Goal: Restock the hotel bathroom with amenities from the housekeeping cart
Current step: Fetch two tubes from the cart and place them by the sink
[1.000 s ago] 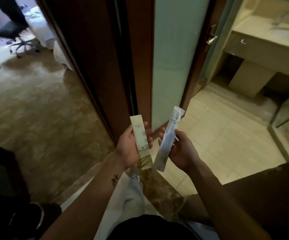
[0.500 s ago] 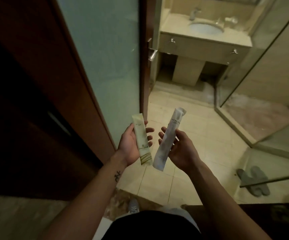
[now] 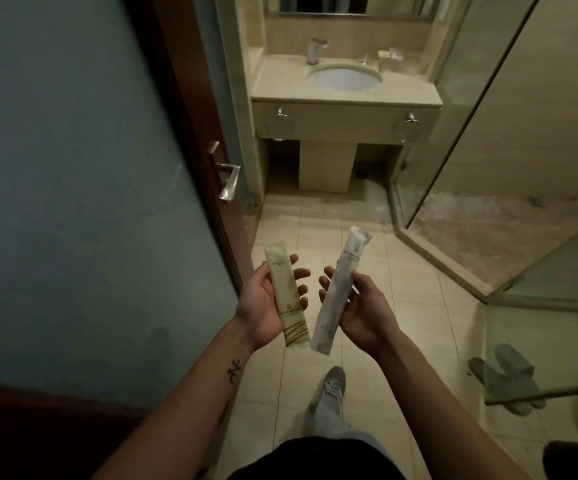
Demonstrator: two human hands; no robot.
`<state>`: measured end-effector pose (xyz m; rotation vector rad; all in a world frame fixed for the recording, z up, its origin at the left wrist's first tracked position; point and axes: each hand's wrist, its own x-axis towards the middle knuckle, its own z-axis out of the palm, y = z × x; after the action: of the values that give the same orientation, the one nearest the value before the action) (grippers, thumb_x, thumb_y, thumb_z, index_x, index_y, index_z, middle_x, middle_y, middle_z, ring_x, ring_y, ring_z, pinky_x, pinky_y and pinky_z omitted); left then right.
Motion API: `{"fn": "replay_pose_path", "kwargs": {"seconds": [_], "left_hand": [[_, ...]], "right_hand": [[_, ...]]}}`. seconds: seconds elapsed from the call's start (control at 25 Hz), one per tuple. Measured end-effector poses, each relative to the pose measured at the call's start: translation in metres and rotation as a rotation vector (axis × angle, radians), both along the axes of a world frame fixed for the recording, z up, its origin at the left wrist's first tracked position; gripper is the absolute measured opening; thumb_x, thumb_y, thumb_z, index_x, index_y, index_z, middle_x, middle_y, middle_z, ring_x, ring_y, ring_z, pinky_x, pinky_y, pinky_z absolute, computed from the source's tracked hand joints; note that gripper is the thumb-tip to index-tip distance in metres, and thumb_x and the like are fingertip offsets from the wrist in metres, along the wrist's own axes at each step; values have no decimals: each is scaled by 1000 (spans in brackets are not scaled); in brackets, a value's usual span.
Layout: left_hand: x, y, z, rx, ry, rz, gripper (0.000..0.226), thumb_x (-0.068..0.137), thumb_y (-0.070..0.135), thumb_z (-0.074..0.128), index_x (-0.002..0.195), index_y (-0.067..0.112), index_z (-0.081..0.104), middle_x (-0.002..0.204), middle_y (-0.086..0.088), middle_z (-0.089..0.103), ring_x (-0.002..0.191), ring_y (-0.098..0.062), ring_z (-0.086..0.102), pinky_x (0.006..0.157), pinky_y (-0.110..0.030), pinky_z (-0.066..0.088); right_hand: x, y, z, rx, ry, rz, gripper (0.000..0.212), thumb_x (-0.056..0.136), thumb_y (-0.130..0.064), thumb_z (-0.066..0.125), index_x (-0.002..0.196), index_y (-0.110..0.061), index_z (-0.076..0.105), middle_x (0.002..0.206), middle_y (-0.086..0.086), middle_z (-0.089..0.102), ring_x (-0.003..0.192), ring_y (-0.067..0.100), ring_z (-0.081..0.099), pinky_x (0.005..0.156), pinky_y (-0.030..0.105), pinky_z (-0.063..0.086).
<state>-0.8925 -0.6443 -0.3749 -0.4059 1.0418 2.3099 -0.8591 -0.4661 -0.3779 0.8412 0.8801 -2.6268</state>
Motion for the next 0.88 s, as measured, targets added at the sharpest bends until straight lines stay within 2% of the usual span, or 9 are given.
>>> {"fn": "replay_pose_path", "kwargs": {"seconds": [0.12,0.4,0.64,0.88], "left_hand": [[-70,37,-2,-31,6,-33,47,104,45,36,123,13,65,97,-8,70,77,-20,59,71,-35,48],[-238,114,17,-78,43,-24,47,103,44,36,123,11,63,99,-10,68,79,-21,56,72,-37,48],[-351,163,5,-82,20,-83,48,103,44,35,124,11,63,101,-11,67,81,-22,55,75,-38,47],[-498,224,-3,-1,8,-223,49,104,45,35,129,13,63,99,-10,68,79,-22,57,74,-38,48]], "right_hand": [[-71,30,-9,-24,-28,-22,35,104,-25,46,123,0,63,123,13,71,114,25,67,102,41,50],[-232,112,13,2,59,-18,38,104,-27,48,132,-3,57,125,13,71,112,25,71,94,41,55],[-329,157,9,47,42,-87,36,104,-28,49,130,-4,58,123,14,72,111,26,71,91,41,56],[-452,203,-5,148,-32,-238,28,104,-27,49,117,-7,64,110,12,76,109,26,68,98,43,52]]}}
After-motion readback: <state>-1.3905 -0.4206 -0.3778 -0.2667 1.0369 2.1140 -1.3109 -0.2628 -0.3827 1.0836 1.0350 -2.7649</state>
